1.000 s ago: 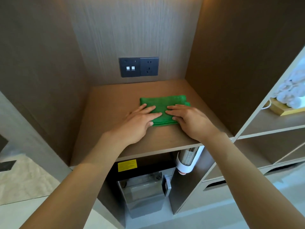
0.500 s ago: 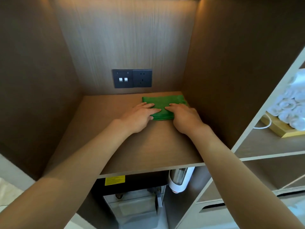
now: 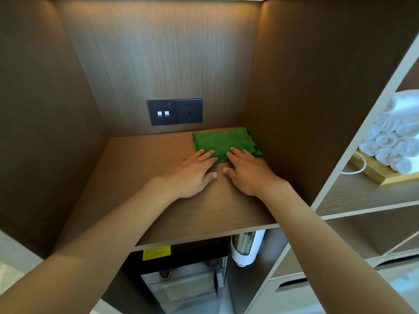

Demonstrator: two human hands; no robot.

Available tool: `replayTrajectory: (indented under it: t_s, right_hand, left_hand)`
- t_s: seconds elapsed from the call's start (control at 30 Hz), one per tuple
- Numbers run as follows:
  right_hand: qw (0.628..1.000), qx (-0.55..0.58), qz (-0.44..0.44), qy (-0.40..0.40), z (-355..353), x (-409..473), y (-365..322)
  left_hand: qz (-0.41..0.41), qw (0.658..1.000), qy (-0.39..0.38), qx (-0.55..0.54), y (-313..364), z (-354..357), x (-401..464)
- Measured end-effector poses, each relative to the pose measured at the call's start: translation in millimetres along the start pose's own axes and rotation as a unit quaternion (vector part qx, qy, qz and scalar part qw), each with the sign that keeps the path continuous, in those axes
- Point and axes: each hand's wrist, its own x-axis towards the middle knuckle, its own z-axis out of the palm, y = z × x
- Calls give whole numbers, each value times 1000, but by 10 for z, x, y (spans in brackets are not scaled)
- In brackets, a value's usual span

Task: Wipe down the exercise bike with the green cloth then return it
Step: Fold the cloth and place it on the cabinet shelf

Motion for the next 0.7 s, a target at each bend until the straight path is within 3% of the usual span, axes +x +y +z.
replayTrajectory:
  t_s: [0.7]
  right_hand:
    - [999, 30, 13, 30, 35, 309, 91]
  left_hand:
    - [-23, 999, 48, -9, -188, 87, 399]
